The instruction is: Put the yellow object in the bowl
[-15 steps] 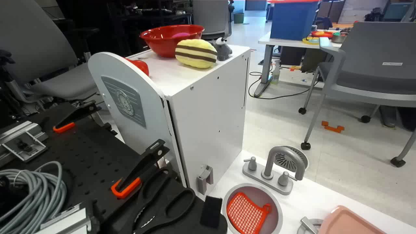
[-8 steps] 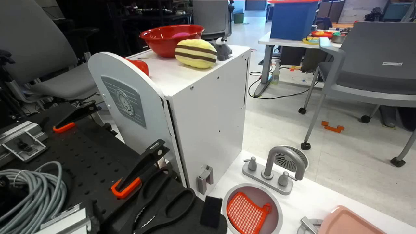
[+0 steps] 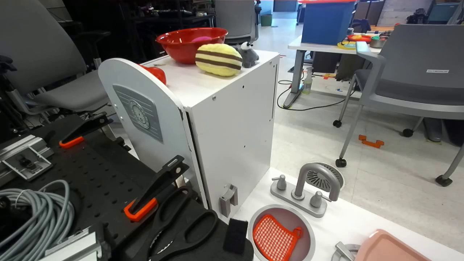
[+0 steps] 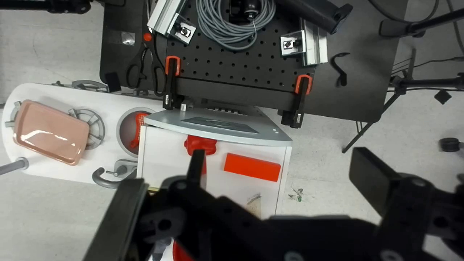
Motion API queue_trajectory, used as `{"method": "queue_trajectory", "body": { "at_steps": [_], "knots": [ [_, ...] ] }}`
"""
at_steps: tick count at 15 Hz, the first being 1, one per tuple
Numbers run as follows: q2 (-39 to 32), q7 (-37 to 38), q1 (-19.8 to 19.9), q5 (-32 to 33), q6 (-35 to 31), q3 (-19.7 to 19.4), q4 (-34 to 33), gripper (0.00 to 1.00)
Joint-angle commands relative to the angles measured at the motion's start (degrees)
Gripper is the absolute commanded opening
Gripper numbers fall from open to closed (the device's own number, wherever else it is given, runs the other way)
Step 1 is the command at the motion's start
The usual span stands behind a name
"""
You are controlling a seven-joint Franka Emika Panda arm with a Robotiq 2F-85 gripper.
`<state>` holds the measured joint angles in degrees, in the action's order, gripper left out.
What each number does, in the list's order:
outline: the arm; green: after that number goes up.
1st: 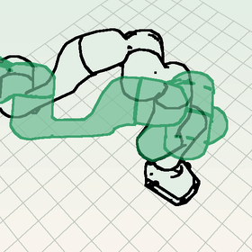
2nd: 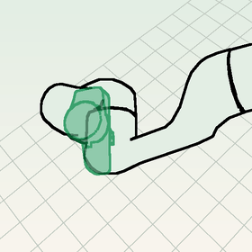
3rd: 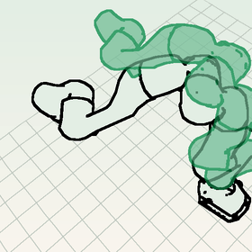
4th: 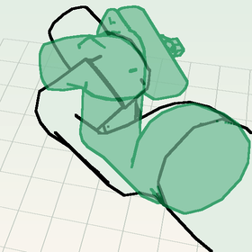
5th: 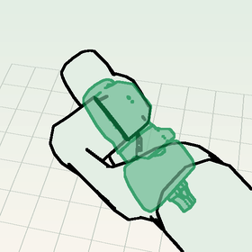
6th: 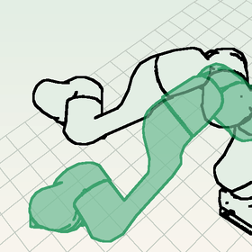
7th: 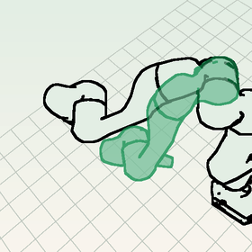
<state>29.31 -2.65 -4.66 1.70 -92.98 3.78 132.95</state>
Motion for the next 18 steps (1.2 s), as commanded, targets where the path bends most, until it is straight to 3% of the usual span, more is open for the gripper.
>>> {"method": "queue_trajectory", "body": {
  "at_steps": [1, 10, 18],
  "knots": [
    [1.51, 4.59, 0.59, -1.59, -3.34, 0.20, 1.67, 1.00],
    [9.02, 15.09, 5.29, -8.57, -12.22, -3.11, 4.65, 1.00],
    [10.72, 18.82, 17.81, -6.55, -22.18, -10.21, 9.01, 1.00]
  ]
}}
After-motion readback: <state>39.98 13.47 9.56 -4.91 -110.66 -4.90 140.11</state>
